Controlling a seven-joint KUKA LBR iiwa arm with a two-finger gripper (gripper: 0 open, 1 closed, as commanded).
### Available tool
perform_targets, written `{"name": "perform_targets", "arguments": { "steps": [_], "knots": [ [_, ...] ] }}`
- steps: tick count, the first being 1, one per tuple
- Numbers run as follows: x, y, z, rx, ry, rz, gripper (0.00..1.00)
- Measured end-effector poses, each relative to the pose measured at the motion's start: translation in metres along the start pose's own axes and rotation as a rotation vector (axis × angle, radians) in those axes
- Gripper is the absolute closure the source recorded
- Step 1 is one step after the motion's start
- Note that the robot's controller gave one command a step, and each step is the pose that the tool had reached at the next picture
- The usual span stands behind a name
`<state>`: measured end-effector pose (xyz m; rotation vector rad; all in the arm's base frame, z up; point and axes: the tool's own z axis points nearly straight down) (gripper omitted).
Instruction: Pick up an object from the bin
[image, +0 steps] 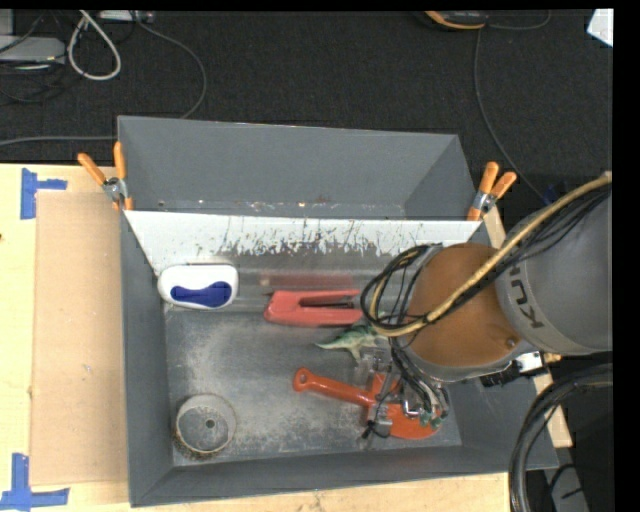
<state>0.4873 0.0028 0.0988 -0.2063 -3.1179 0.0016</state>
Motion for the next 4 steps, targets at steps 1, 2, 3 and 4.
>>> {"name": "perform_targets", "arguments": {
  "steps": [1, 2, 3, 4],
  "knots": [
    [0.003, -0.010, 0.029, -0.008, -0.027, -0.105, 0.00],
    [-0.009, -0.028, 0.028, -0.003, -0.007, 0.145, 1.00],
    [-0.009, -0.028, 0.028, -0.003, -0.007, 0.146, 1.00],
    [-0.009, -0.028, 0.025, -0.003, -0.006, 0.146, 1.00]
  ]
}}
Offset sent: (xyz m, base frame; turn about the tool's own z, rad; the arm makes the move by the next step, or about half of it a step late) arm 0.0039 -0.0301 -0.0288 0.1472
